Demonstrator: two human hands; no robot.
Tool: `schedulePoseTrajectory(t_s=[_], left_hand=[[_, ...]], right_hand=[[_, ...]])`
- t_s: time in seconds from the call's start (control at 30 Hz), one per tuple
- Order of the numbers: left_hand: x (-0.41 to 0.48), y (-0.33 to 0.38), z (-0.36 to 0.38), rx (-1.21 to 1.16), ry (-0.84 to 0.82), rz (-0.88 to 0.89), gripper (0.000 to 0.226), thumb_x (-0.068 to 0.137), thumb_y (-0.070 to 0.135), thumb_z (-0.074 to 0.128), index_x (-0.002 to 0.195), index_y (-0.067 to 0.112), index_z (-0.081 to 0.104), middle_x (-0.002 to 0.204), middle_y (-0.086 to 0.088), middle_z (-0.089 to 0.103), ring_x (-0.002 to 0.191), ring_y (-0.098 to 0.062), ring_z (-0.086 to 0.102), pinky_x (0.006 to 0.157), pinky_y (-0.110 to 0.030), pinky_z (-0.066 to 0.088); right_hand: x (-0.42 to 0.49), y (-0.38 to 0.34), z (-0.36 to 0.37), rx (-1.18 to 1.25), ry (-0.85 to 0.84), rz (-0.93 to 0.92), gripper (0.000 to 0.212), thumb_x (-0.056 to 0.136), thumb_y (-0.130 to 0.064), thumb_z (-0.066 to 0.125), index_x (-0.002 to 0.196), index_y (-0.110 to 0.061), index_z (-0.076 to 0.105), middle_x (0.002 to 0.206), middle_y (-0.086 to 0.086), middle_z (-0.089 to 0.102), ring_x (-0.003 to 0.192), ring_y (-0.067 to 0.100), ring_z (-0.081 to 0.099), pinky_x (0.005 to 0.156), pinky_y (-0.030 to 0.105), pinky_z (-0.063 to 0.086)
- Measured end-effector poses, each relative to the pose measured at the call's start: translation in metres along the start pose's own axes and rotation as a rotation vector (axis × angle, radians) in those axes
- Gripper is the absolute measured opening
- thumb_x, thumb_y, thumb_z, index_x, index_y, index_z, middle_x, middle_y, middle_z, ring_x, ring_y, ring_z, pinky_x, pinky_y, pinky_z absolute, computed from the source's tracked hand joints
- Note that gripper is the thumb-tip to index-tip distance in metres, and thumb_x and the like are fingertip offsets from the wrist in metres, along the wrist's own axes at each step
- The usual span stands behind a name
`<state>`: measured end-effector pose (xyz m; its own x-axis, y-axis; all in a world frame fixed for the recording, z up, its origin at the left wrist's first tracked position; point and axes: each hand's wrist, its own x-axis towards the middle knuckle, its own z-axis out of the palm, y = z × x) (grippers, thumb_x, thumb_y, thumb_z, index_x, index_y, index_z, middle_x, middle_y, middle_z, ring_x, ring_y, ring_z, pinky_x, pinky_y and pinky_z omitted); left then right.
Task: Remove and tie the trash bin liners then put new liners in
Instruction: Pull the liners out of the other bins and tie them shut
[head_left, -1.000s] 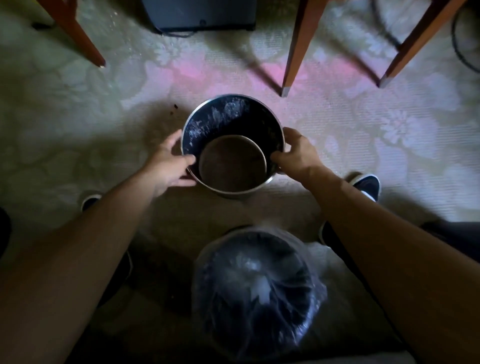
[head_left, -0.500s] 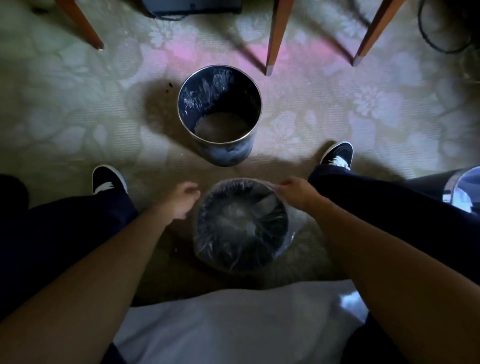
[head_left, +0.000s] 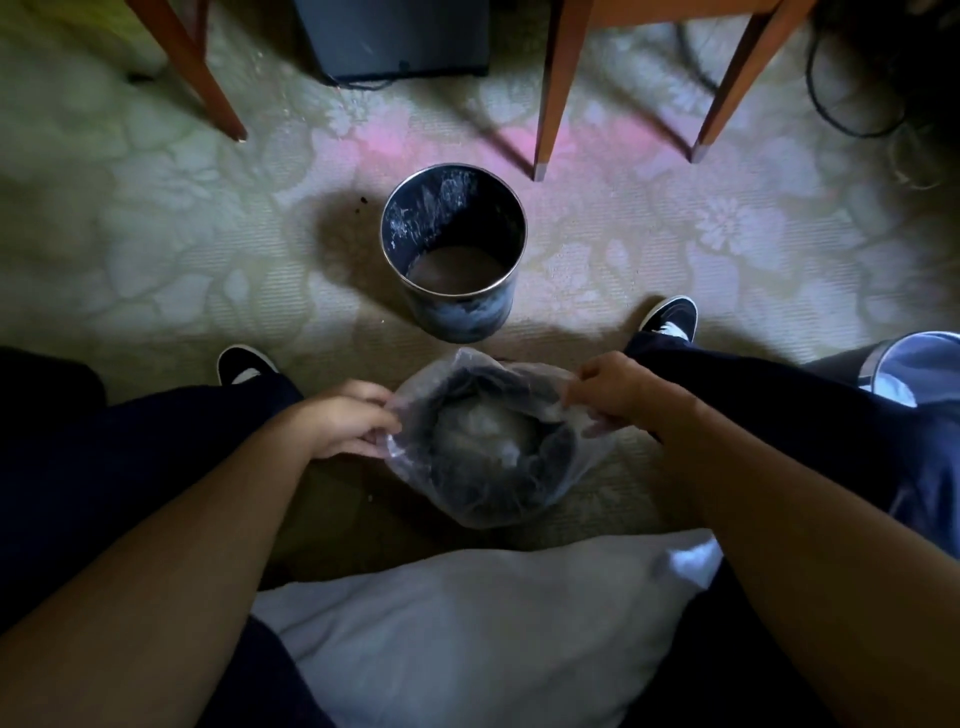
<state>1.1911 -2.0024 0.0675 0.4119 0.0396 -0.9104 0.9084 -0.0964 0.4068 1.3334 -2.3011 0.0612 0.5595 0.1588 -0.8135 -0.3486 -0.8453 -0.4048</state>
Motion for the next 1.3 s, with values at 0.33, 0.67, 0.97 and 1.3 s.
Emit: schedulePoseTrajectory(t_s=[0.33, 0.67, 0.97, 1.3], left_hand=[[-0.089, -0.010, 0.044, -0.203, 0.082, 0.238, 0.026, 0.094, -0.012, 0.048, 0.108, -0.001, 0.068, 0.098, -0.015, 0.064, 0.076, -0.020, 0.062, 0.063, -0.031, 0.062], [-0.150, 0.004, 0.017, -0.384, 0.603, 0.581, 0.028, 0.093, -0.014, 0.053, 0.074, 0.003, 0.065, 0.103, -0.023, 0.065, 0.086, -0.038, 0.068, 0.055, -0.030, 0.061], [-0.222, 0.029, -0.046, 0.954, 1.101, 0.608, 0.037, 0.093, 0.003, 0.047, 0.113, 0.030, 0.061, 0.095, -0.009, 0.069, 0.080, -0.029, 0.066, 0.071, -0.041, 0.059], [-0.290, 0.046, -0.057, -0.473, 0.185, 0.646, 0.036, 0.095, -0.001, 0.052, 0.131, -0.001, 0.058, 0.087, -0.010, 0.075, 0.073, -0.016, 0.070, 0.063, -0.027, 0.062]], right_hand=[[-0.115, 0.005, -0.010, 0.193, -0.137, -0.136, 0.015, 0.104, -0.013, 0.052, 0.112, -0.010, 0.065, 0.044, -0.008, 0.052, 0.036, 0.006, 0.050, 0.045, 0.033, 0.055], [-0.169, 0.021, -0.056, 0.890, -0.046, -0.269, 0.022, 0.098, -0.005, 0.049, 0.104, -0.007, 0.070, 0.071, 0.007, 0.042, 0.059, 0.018, 0.049, 0.045, 0.030, 0.053], [-0.226, -0.018, -0.094, 0.266, 0.561, -0.480, 0.006, 0.092, -0.013, 0.070, 0.093, -0.019, 0.072, 0.069, 0.004, 0.059, 0.059, 0.016, 0.058, 0.044, 0.027, 0.053], [-0.265, -0.055, -0.124, 0.546, 0.377, -0.445, 0.020, 0.100, -0.008, 0.048, 0.107, -0.016, 0.065, 0.083, 0.011, 0.075, 0.050, 0.015, 0.061, 0.045, 0.021, 0.047]])
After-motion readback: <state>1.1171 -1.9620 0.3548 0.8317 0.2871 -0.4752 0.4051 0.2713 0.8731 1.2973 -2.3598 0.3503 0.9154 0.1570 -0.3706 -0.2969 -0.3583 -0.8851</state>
